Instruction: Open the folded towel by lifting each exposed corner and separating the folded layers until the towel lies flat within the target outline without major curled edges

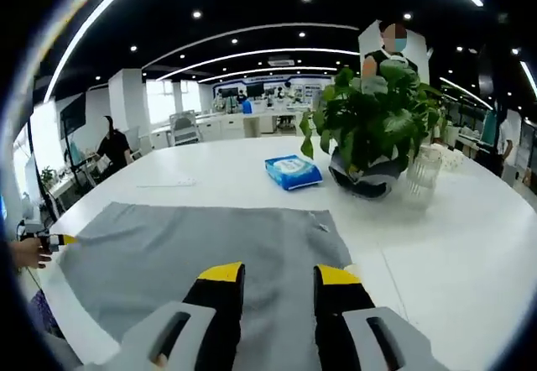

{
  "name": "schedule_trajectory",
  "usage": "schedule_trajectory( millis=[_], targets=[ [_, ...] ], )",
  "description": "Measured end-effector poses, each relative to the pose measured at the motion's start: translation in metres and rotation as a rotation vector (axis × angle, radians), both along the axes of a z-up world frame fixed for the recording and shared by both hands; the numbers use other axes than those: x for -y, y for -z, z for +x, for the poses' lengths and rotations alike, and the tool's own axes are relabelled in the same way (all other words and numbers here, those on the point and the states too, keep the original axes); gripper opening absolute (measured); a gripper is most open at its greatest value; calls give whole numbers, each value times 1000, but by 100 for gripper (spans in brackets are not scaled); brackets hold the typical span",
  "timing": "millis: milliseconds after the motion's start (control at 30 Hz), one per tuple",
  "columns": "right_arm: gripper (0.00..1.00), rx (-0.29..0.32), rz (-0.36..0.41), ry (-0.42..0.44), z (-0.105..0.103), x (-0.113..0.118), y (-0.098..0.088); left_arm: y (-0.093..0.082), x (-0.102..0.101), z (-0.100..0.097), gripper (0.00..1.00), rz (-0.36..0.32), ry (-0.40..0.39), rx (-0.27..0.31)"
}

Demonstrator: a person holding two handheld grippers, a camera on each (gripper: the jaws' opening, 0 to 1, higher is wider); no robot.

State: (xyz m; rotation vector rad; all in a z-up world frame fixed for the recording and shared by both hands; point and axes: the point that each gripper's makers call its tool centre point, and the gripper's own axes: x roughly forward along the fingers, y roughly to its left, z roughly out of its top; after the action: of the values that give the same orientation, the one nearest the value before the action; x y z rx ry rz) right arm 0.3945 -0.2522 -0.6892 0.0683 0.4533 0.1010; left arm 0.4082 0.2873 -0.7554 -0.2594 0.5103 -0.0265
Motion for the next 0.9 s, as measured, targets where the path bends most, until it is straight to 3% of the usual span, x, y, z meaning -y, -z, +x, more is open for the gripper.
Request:
schedule_trajectory(
  millis=[133,333,467,633,700,800,867,900],
  targets=[
    [41,65,24,-45,-3,-11,-22,-27,19,-18,30,1,26,38],
    [48,87,63,-97,-15,-24,-32,-54,33,-43,36,43,48,84],
    [55,107,96,-130,-31,-31,-38,-80,49,-69,45,5,39,150],
    [70,128,134,-138,-53,-33,-33,-91,76,-97,66,-23,43,199],
    [81,174,126,-128,-59,-31,-32,-91,89,-106,72,-25,60,222],
    [89,181,133,-151,-67,-32,-24,-91,107,-113,81,-36,84,260],
    [95,149,187,-127,-70,-33,-19,-89,115,-115,91,-47,94,272],
    [99,170,219,-140,-68,-38,-26,-89,121,-116,97,-50,94,275]
  ],
)
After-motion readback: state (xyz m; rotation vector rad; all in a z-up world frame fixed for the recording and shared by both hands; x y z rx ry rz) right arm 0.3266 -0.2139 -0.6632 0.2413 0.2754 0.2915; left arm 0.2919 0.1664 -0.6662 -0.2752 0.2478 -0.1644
